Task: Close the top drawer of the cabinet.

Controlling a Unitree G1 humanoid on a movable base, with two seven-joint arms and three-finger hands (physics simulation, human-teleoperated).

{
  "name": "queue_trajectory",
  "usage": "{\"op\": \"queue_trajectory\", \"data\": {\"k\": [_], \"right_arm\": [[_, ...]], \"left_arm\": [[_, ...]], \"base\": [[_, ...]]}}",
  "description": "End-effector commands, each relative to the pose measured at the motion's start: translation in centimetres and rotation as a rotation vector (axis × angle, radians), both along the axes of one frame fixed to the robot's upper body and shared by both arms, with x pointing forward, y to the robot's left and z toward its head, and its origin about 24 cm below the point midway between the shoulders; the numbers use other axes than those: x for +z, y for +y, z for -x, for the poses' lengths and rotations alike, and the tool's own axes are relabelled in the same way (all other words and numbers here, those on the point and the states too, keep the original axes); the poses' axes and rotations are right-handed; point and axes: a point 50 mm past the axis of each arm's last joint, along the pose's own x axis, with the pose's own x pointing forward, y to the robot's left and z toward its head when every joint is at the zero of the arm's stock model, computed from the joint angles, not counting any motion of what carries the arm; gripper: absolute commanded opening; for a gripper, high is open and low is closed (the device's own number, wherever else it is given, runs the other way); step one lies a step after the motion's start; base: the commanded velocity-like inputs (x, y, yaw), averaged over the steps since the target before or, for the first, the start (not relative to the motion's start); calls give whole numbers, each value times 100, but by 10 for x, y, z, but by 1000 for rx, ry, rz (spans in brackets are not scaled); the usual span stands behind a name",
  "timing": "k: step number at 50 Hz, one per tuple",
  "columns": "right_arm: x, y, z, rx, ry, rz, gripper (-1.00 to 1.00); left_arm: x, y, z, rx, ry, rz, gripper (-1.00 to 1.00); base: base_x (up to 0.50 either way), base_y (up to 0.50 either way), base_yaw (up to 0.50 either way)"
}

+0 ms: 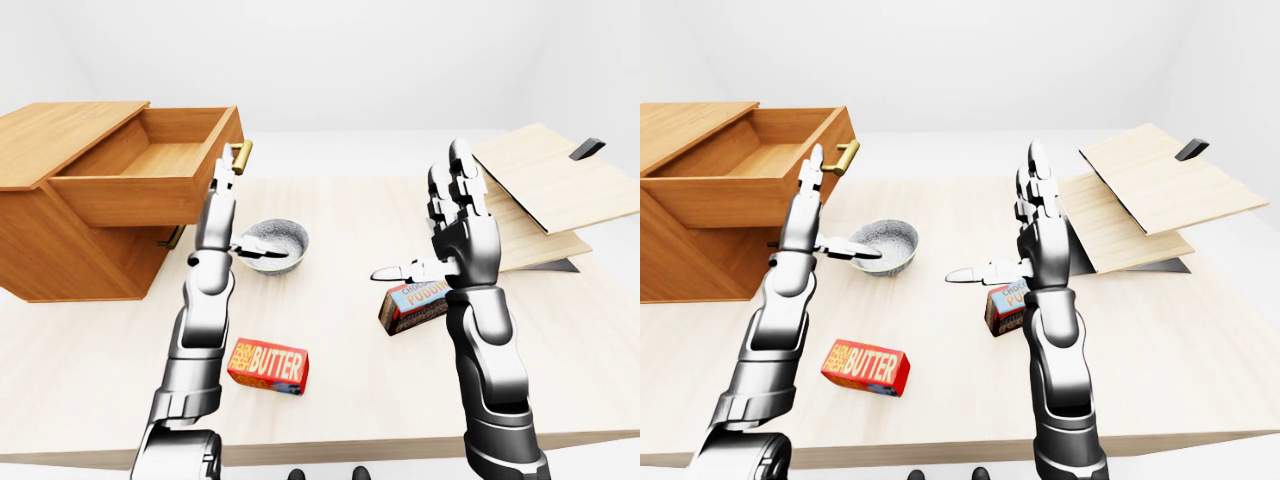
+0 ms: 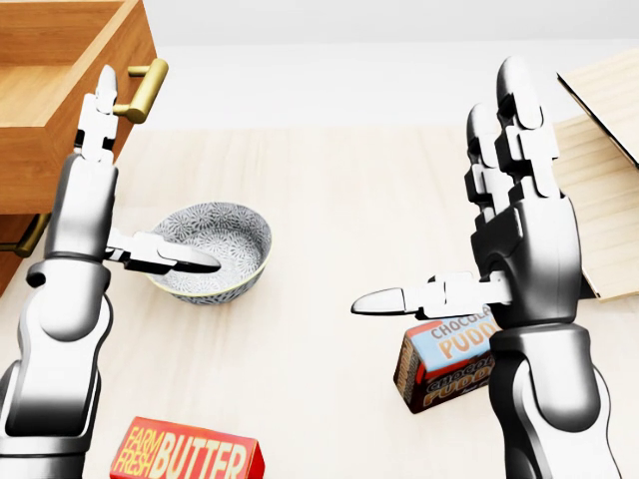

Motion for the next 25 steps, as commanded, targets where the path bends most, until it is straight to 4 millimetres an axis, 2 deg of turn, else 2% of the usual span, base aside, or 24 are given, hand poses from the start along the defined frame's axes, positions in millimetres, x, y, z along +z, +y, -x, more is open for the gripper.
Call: {"op": "queue_trajectory", "data": {"k": [1, 11, 25], "right_arm": [[0, 1, -1, -1, 1, -1, 100], [-2, -1, 1, -1, 5, 1, 100], [-1, 0, 0, -1, 2, -1, 100]], "left_arm": [[-3, 10, -9, 89, 22, -119, 100], [-14, 23, -12, 146, 66, -121, 100], [-14, 37, -15, 208, 69, -143, 100]], "base": [[0, 0, 0], [0, 0, 0], [0, 0, 0]]}}
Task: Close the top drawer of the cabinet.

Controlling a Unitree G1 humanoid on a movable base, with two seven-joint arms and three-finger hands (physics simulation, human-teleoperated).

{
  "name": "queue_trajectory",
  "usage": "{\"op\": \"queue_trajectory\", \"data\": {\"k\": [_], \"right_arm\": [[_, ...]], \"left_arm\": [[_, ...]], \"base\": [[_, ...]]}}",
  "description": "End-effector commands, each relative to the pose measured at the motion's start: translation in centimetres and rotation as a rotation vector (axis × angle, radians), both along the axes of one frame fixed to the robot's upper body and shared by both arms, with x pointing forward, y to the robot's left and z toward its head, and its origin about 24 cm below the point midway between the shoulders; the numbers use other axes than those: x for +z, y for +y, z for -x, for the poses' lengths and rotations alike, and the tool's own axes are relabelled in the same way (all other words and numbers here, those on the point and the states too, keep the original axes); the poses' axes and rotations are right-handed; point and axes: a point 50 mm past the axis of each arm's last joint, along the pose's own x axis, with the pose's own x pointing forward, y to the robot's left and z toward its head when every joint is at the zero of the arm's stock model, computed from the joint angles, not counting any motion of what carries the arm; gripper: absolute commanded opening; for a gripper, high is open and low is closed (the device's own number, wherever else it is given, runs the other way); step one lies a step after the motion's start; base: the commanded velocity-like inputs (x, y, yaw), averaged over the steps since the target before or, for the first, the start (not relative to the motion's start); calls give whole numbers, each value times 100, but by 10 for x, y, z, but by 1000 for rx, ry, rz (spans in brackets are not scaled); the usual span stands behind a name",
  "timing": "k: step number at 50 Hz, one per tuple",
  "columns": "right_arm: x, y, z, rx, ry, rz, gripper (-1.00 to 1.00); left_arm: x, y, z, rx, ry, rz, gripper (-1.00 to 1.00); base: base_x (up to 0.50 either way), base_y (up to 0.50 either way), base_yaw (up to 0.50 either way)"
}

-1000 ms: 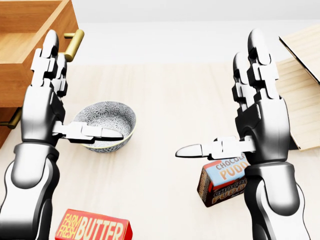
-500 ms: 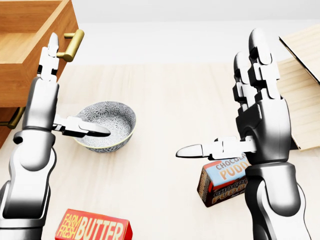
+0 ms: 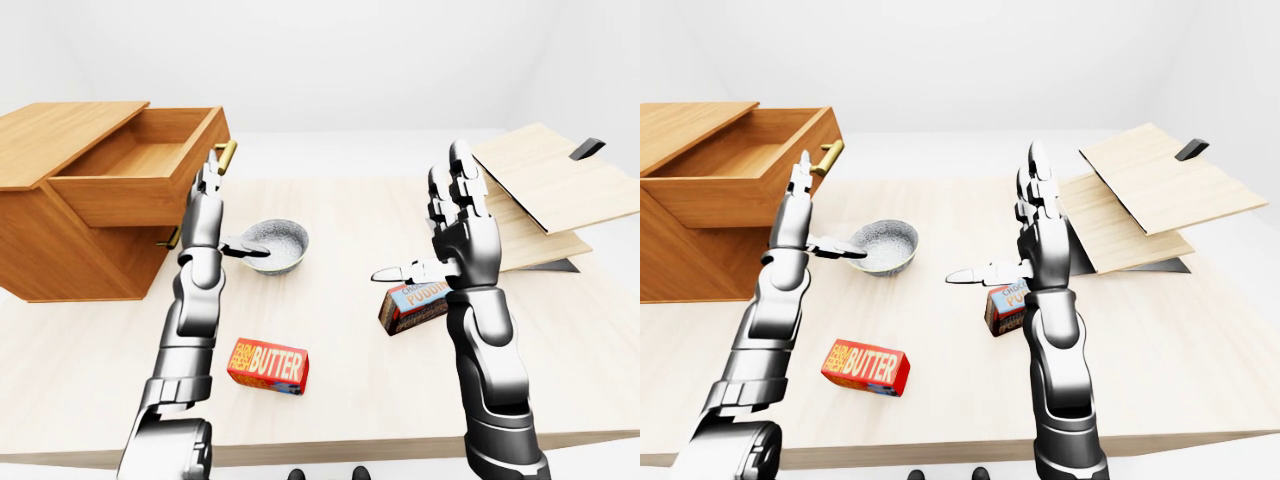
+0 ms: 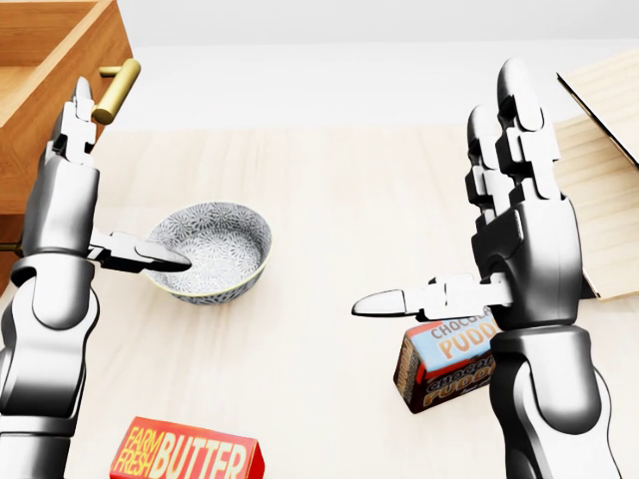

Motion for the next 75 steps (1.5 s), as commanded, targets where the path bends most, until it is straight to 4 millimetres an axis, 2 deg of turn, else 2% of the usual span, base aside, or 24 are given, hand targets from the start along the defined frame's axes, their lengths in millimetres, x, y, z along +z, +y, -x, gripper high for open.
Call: {"op": "queue_trajectory", "data": {"k": [1, 13, 22, 43, 66, 75], "right_arm": [[0, 1, 0, 1, 0, 0, 100], [1, 1, 0, 0, -2, 1, 100], [-1, 1, 0, 1, 2, 4, 100], [-1, 0, 2, 1, 1, 7, 100], [-3, 0, 1, 2, 11, 9, 100], [-4, 2, -1, 2, 17, 9, 100]], "left_arm": [[-3, 15, -1, 68, 10, -18, 100], [8, 33, 5, 115, -38, -28, 100], [9, 42, 9, 144, -47, -35, 100], [25, 75, -3, 239, -39, -44, 100], [23, 100, -8, 331, 16, -60, 100], [27, 109, -9, 362, 18, -67, 100]], "base": [[0, 0, 0], [0, 0, 0], [0, 0, 0], [0, 0, 0], [0, 0, 0], [0, 0, 0]]}}
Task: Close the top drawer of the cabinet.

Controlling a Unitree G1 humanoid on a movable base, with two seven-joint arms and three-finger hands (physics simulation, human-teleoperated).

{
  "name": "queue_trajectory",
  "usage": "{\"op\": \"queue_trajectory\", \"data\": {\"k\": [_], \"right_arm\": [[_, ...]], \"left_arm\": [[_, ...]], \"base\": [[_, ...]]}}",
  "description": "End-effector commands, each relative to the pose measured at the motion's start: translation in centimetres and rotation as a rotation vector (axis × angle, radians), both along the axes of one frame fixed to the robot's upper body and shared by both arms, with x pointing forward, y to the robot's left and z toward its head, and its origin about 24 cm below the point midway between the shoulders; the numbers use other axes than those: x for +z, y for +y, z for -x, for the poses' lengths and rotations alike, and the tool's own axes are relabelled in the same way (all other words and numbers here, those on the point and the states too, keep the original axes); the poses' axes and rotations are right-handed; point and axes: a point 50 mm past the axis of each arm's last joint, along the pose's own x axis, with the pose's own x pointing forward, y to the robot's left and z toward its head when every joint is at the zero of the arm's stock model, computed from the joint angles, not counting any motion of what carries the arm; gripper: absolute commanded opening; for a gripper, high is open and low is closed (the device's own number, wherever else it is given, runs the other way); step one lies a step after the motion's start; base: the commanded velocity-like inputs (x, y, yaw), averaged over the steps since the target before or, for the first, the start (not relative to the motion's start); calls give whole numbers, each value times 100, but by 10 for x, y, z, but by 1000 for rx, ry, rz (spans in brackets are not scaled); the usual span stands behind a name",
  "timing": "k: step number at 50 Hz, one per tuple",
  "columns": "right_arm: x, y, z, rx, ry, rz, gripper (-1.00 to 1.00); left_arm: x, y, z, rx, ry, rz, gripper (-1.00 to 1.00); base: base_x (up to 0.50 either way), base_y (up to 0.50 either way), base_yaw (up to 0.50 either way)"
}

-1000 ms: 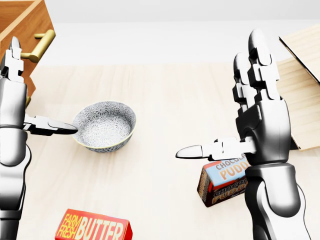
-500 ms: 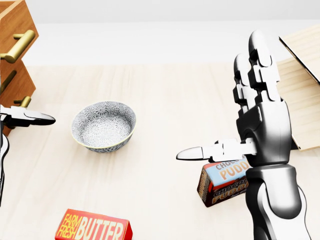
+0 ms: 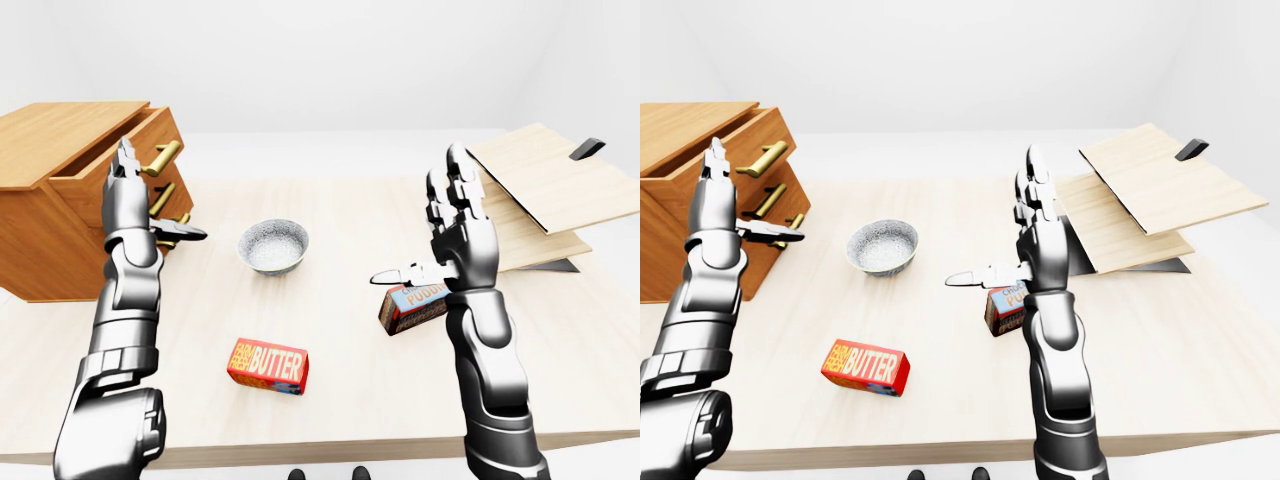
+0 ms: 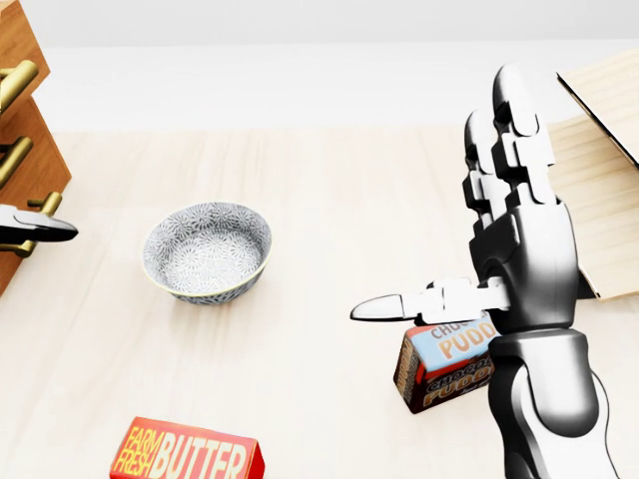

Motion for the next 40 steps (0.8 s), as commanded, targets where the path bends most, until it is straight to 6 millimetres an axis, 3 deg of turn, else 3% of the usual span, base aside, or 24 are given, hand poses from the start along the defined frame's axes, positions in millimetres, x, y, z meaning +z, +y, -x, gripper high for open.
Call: {"op": "queue_trajectory", "data": {"k": [1, 40], "right_arm": [[-1, 2, -2, 0, 6, 0, 100], [0, -1, -2, -1, 2, 4, 100]], "left_arm": [[4, 16, 1, 64, 1, -12, 100], [17, 51, 11, 170, -13, -15, 100]], "base": [[0, 0, 0], [0, 0, 0]]}}
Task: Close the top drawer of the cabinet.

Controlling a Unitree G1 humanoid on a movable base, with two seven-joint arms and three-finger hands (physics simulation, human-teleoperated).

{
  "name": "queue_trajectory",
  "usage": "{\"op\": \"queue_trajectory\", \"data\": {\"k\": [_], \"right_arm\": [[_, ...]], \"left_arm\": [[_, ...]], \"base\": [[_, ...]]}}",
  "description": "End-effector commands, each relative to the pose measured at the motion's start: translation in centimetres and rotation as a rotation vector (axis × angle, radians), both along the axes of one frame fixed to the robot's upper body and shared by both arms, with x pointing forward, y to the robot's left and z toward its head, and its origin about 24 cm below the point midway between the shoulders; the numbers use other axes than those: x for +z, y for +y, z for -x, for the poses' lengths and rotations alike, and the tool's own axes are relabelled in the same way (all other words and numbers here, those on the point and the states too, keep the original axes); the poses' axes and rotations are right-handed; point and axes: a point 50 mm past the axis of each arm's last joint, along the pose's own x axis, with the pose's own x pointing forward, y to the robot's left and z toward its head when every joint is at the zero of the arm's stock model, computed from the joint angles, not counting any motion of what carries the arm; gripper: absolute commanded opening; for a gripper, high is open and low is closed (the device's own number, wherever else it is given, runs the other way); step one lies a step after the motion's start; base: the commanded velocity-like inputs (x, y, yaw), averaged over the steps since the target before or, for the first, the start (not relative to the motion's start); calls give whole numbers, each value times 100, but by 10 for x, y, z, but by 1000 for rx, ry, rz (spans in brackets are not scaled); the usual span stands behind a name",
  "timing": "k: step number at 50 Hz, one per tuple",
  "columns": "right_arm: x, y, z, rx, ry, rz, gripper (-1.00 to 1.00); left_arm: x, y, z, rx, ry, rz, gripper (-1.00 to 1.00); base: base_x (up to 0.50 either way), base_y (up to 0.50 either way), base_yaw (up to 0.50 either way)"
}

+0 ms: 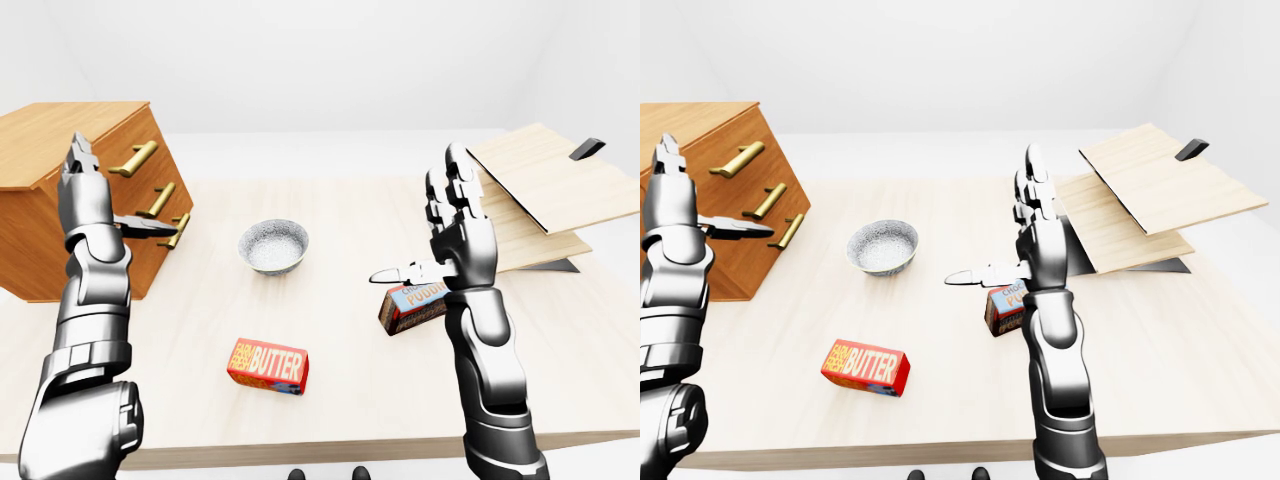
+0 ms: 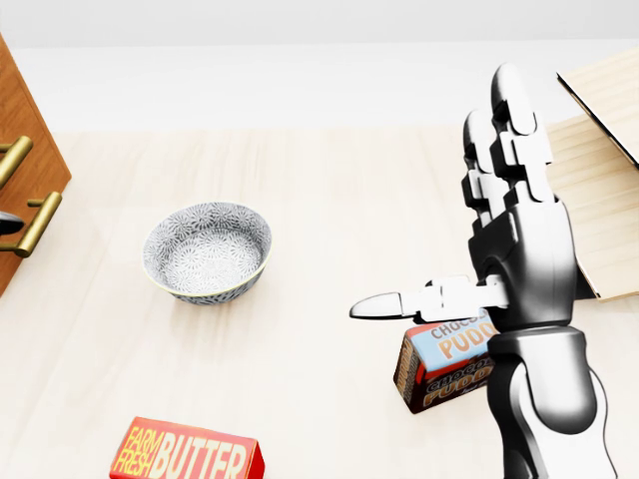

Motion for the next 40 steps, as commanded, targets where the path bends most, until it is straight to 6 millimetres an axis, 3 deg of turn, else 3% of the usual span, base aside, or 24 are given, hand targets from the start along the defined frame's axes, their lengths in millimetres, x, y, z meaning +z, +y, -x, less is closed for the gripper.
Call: {"op": "queue_trajectory", "data": {"k": [1, 22, 40], "right_arm": [[0, -1, 0, -1, 0, 2, 100], [-3, -2, 4, 0, 9, 4, 100], [-1, -1, 1, -1, 4, -2, 100]], "left_arm": [[3, 12, 5, 55, -12, -9, 100], [6, 15, 3, 68, -1, -19, 100], [9, 8, -8, 73, 74, -135, 100]], "base": [[0, 0, 0], [0, 0, 0], [0, 0, 0]]}}
